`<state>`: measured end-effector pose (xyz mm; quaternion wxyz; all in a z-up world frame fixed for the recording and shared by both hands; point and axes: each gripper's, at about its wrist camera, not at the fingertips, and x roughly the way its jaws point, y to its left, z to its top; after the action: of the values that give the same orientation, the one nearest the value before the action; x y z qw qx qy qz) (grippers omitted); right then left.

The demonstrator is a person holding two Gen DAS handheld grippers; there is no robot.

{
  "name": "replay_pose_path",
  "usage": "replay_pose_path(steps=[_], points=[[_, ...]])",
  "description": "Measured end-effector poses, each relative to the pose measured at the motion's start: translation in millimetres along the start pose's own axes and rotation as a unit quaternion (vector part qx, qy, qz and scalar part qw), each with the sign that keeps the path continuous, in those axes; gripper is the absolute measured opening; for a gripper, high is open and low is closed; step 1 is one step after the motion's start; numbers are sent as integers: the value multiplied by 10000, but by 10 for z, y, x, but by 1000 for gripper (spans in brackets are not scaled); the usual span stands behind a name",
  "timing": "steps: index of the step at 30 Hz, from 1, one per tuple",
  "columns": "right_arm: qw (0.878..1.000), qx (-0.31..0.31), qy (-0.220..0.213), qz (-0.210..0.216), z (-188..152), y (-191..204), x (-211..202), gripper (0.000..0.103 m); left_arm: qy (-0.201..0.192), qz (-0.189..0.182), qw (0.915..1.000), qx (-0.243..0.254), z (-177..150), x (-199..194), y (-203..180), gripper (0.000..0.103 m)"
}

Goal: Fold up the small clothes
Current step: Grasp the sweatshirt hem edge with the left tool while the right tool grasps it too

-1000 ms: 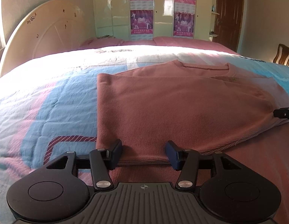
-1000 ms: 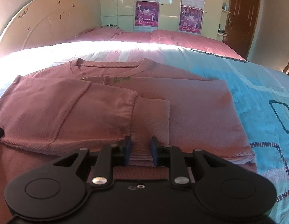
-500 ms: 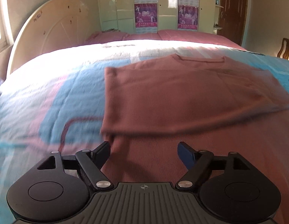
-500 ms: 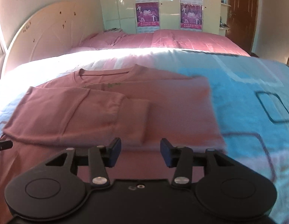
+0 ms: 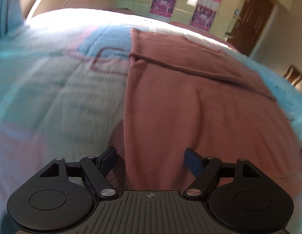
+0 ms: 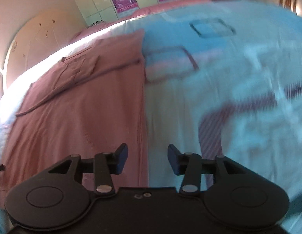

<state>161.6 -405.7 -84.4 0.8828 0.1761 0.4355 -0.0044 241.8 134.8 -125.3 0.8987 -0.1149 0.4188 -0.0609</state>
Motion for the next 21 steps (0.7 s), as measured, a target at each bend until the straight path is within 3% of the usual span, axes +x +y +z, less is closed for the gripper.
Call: replay_pose_path(steps=[3, 5, 7, 12, 18, 21], points=[[9987, 344, 72, 371, -222, -94, -75, 44, -28, -310, 9986, -433, -145, -99, 91, 70], [9976, 406, 66, 553, -336, -82, -131, 44, -23, -497, 9966, -653, -234, -156, 138, 60], [9955, 505, 133, 795, -428, -79, -167, 44, 8, -689, 9939, -860, -322, -198, 171, 57], [9904, 615, 246, 1211, -578, -85, -243, 41, 40, -1251, 9825, -1382, -565, -271, 262, 55], [9753, 1360, 225, 1724, -516, -291, -160, 33, -113, -1710, 9660, -1934, -609, -180, 362, 55], [9678, 1690, 209, 1855, -478, -351, -71, 31, -116, -1686, 9673, -1892, -545, -93, 313, 54]])
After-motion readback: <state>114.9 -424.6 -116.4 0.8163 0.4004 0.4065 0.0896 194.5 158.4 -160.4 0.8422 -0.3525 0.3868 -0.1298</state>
